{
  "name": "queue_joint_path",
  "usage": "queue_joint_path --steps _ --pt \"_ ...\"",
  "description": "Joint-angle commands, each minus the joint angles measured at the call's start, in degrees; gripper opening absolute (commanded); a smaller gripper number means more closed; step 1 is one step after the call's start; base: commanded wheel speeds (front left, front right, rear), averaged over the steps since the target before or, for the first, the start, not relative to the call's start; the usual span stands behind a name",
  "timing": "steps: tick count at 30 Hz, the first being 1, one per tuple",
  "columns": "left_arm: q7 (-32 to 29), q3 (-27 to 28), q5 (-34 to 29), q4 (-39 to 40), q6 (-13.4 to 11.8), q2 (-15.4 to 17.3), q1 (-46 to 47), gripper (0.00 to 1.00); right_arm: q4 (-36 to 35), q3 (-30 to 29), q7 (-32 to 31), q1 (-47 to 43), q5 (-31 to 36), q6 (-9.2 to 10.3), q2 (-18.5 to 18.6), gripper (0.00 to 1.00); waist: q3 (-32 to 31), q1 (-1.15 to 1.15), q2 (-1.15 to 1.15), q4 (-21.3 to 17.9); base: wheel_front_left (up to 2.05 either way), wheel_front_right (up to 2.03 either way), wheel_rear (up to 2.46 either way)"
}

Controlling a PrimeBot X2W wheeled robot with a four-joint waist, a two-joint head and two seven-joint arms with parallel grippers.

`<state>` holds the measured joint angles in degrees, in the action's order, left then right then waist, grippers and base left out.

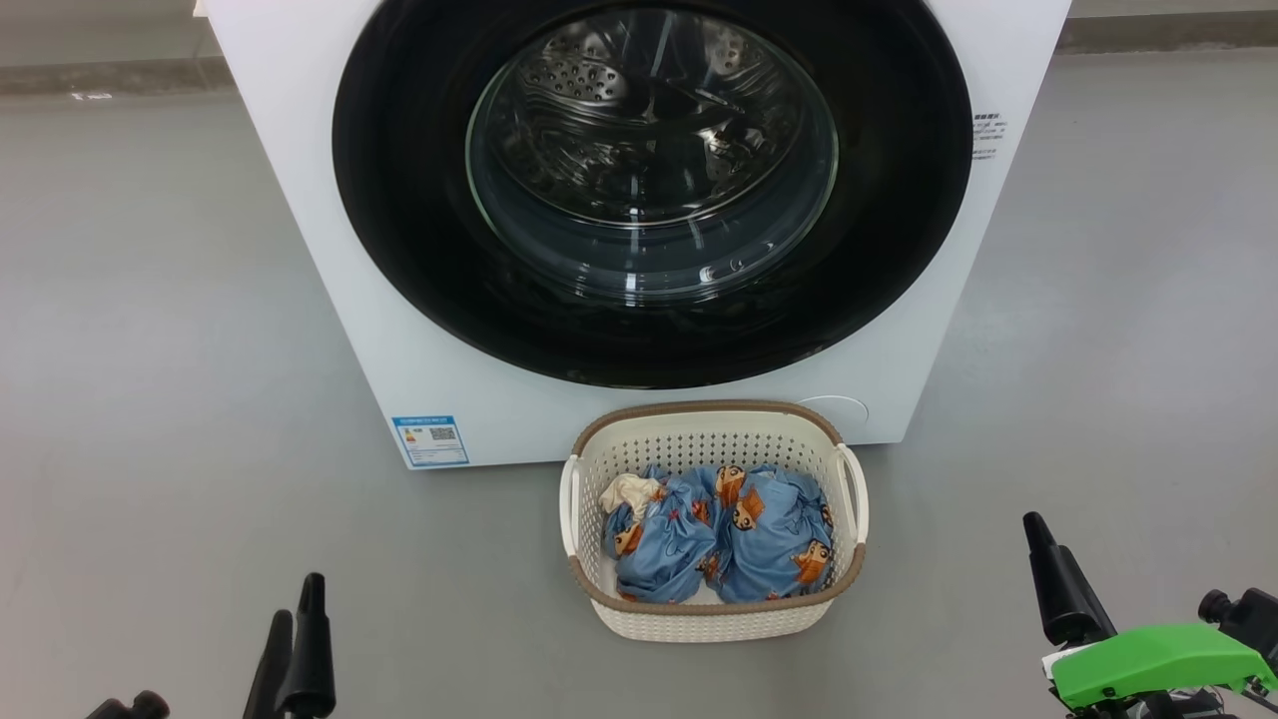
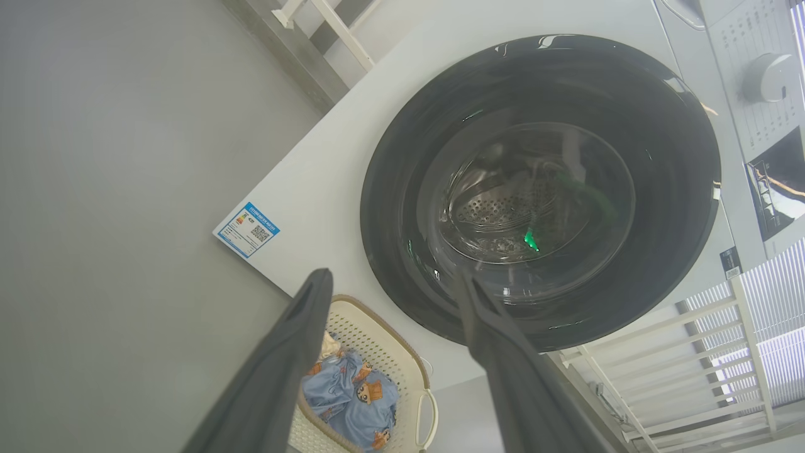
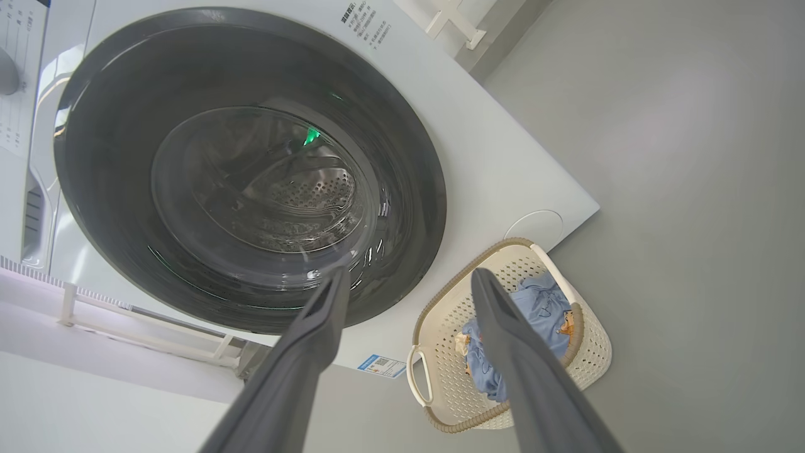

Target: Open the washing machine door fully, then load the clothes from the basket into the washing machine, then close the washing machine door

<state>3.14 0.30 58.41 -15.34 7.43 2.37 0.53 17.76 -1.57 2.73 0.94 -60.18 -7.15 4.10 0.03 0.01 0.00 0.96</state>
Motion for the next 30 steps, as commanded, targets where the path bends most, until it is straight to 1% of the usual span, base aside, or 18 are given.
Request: queue_joint_path --steps 1,10,11,24,30 --pt "0.64 0.67 -2.37 1.89 0.03 0.72 1.71 1.0 -1.45 1.11 0.76 2.8 1.96 -0.19 1.28 1.0 0.0 -0.01 0.0 0.04 0.0 0.0 0.0" --pt "2.08 0.51 -9.64 2.39 0.03 0.69 1.63 1.0 -1.24 2.44 2.23 3.08 8.44 -0.21 1.79 1.0 -0.01 -0.01 0.0 0.23 0.0 0.0 0.0" --pt "2.08 0.51 -9.64 2.39 0.03 0.69 1.63 1.0 -1.24 2.44 2.23 3.08 8.44 -0.21 1.79 1.0 -0.01 -0.01 0.0 0.23 0.0 0.0 0.0" --pt "4.15 0.11 -19.08 3.14 0.04 0.75 1.65 1.0 -1.15 4.22 4.36 3.31 16.85 -0.24 2.51 1.0 0.11 -0.01 0.0 0.52 0.0 0.0 0.0" --pt "5.26 -0.13 -24.26 3.64 0.04 0.77 1.67 1.0 -1.14 5.04 5.5 3.49 21.25 -0.25 2.9 1.0 0.17 -0.01 0.0 0.7 0.0 0.0 0.0"
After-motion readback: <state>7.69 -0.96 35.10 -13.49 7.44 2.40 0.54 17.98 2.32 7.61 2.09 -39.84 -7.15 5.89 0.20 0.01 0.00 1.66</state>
